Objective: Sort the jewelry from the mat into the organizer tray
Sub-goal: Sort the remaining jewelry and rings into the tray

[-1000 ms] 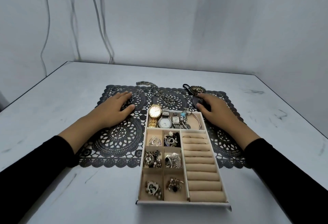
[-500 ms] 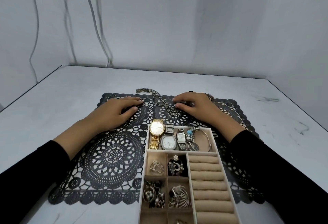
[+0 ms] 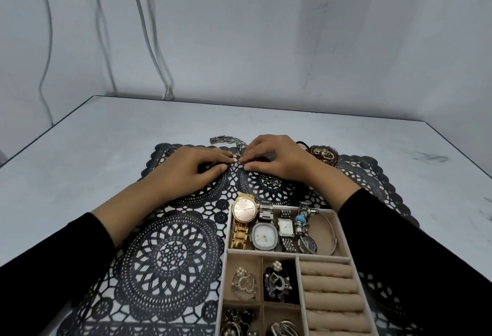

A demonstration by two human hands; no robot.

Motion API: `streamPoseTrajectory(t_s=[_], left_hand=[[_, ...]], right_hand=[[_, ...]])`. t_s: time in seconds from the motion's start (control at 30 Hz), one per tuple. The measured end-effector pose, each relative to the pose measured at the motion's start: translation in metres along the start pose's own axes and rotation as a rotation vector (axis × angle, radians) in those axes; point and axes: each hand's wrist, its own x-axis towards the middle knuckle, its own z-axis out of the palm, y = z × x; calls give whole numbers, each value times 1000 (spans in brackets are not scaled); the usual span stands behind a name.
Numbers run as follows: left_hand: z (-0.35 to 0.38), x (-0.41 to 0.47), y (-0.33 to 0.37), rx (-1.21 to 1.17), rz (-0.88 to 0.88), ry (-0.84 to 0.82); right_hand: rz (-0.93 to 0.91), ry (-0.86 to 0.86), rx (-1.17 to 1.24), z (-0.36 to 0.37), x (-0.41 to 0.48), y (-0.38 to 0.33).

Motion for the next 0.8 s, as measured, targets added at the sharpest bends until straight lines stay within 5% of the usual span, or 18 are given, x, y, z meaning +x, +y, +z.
streamPoseTrajectory(t_s=[0.8], left_hand=[[6, 2, 7, -9, -78, 75]], right_hand=[[-21, -12, -127, 5, 3, -3]])
